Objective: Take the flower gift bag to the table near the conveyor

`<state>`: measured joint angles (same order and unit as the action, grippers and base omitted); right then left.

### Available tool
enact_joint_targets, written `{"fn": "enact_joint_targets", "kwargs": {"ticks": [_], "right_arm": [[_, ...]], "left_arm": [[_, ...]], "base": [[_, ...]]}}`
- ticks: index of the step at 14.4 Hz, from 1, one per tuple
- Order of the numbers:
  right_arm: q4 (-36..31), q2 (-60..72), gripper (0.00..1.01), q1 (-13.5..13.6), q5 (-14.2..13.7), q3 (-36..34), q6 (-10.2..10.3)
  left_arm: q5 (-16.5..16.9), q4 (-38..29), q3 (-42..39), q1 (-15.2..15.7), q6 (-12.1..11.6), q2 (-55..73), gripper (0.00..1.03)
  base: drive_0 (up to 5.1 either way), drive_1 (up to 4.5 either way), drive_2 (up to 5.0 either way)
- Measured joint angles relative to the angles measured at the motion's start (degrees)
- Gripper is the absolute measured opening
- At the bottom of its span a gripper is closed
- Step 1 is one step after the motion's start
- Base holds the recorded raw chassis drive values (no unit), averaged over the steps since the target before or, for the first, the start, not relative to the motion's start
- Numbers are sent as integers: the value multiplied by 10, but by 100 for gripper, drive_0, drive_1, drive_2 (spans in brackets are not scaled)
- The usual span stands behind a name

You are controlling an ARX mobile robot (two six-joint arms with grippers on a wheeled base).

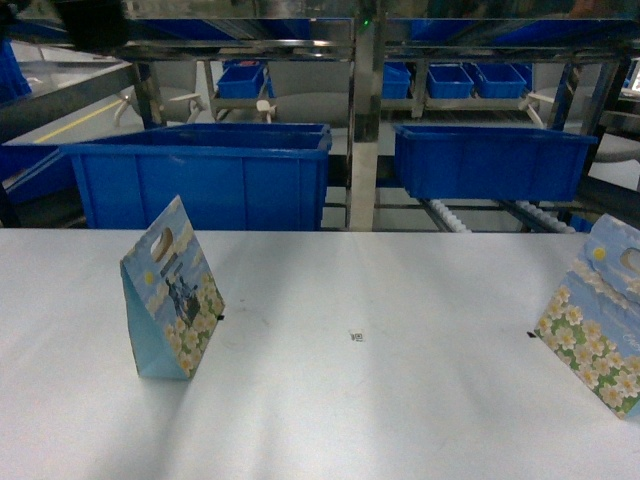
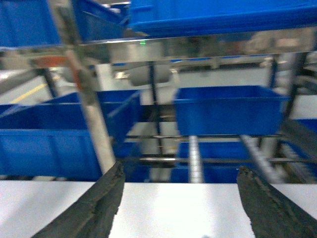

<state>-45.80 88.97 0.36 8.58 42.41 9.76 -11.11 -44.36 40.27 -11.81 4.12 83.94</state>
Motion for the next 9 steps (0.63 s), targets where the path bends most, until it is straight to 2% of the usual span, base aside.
{"fn": "enact_joint_targets", "kwargs": {"ticks": [1, 2, 4, 5, 6, 9], "right_arm": [[-37, -31, 61, -2, -68, -58, -48], [-56, -61, 48, -4, -84, -102, -70], [-72, -118, 18, -4, -84, -185, -89], [-75, -141, 5, -4, -84, -214, -92], [-77, -170, 2, -4, -84, -245, -96], [-62, -250, 2, -4, -84, -311, -96]], "left_arm": [[7, -20, -43, 16, -14, -33, 55], [12, -35, -87, 30, -23, -61, 42], [40, -47, -177, 42, -31, -113, 12], [44, -52, -202, 52, -30, -137, 1], [52, -54, -232, 62, -33, -169, 2], [70, -39, -293, 76, -33, -240, 2]], "base": [[0, 0, 0], [0, 0, 0], [0, 0, 0], [0, 0, 0], [0, 0, 0], [0, 0, 0]]}}
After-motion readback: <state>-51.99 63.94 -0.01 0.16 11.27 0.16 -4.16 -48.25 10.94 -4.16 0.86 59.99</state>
